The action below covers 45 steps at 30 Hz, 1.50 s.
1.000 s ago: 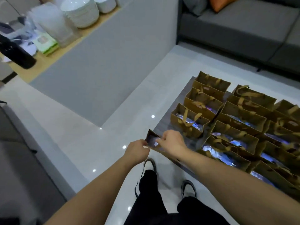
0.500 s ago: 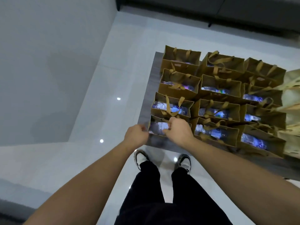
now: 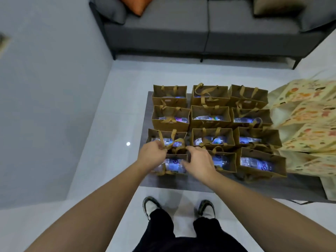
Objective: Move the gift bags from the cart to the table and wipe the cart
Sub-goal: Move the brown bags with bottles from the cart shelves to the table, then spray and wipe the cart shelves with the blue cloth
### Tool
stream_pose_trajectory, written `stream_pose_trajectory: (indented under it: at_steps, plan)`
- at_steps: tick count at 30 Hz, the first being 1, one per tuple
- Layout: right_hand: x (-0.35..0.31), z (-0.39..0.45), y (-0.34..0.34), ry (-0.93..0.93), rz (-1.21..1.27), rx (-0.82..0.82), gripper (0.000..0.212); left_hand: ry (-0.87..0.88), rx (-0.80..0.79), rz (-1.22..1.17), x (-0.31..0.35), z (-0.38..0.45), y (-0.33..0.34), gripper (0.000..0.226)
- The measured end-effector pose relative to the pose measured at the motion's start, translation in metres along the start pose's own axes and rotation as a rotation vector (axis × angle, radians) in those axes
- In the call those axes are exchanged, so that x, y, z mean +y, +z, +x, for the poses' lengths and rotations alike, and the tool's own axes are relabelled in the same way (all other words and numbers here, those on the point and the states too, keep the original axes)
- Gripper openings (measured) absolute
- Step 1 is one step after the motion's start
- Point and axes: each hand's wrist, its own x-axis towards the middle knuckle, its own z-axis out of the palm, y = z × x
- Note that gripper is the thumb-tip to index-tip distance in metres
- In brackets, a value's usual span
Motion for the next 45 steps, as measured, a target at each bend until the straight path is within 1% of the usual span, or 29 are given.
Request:
stream_pose_trajectory:
  at_steps: [4, 6, 8, 10, 12, 16, 19, 25, 28, 31, 35, 38, 42, 45]
  plan:
    - [0.026, -0.007, -0.023, -0.051, 0.044, 0.018, 0.070, 0.014, 0.079, -0.018, 0.039, -0.030, 0.008, 0.033]
    - [0.029, -0.006, -0.031, -0.102, 0.062, 0.008, 0.070, 0.035, 0.119, 0.022, 0.049, -0.049, 0.007, 0.035]
    - [0.025, -0.001, -0.031, -0.181, 0.074, -0.036, 0.069, 0.037, 0.174, 0.099, 0.048, -0.067, 0.004, 0.034]
    - [0.013, 0.000, -0.018, -0.263, 0.064, -0.107, 0.069, -0.034, 0.224, 0.123, 0.032, -0.086, 0.005, 0.034]
    - [-0.003, -0.010, -0.003, -0.339, 0.044, -0.156, 0.070, -0.140, 0.253, 0.089, 0.008, -0.112, 0.010, 0.038]
    - [-0.038, -0.060, 0.018, -0.474, 0.019, -0.226, 0.067, -0.330, 0.287, -0.002, -0.053, -0.176, 0.026, 0.048]
    - [-0.066, -0.103, 0.038, -0.599, -0.068, -0.268, 0.069, -0.448, 0.344, -0.086, -0.100, -0.230, 0.036, 0.049]
    - [-0.122, -0.210, 0.094, -0.801, -0.218, -0.341, 0.071, -0.591, 0.527, -0.287, -0.196, -0.347, 0.062, 0.049]
    - [-0.148, -0.274, 0.133, -0.891, -0.304, -0.395, 0.071, -0.645, 0.583, -0.386, -0.247, -0.415, 0.084, 0.050]
    - [-0.173, -0.345, 0.179, -1.006, -0.382, -0.449, 0.070, -0.736, 0.663, -0.470, -0.299, -0.488, 0.109, 0.051]
    - [-0.199, -0.448, 0.249, -1.213, -0.503, -0.568, 0.069, -0.943, 0.803, -0.607, -0.360, -0.599, 0.160, 0.047]
    - [-0.208, -0.530, 0.294, -1.402, -0.601, -0.694, 0.068, -1.145, 0.916, -0.742, -0.382, -0.685, 0.214, 0.042]
    - [-0.208, -0.623, 0.346, -1.671, -0.749, -0.853, 0.064, -1.442, 1.078, -0.953, -0.375, -0.771, 0.300, 0.045]
    - [-0.193, -0.682, 0.379, -1.833, -0.838, -0.991, 0.062, -1.658, 1.156, -1.131, -0.344, -0.813, 0.362, 0.043]
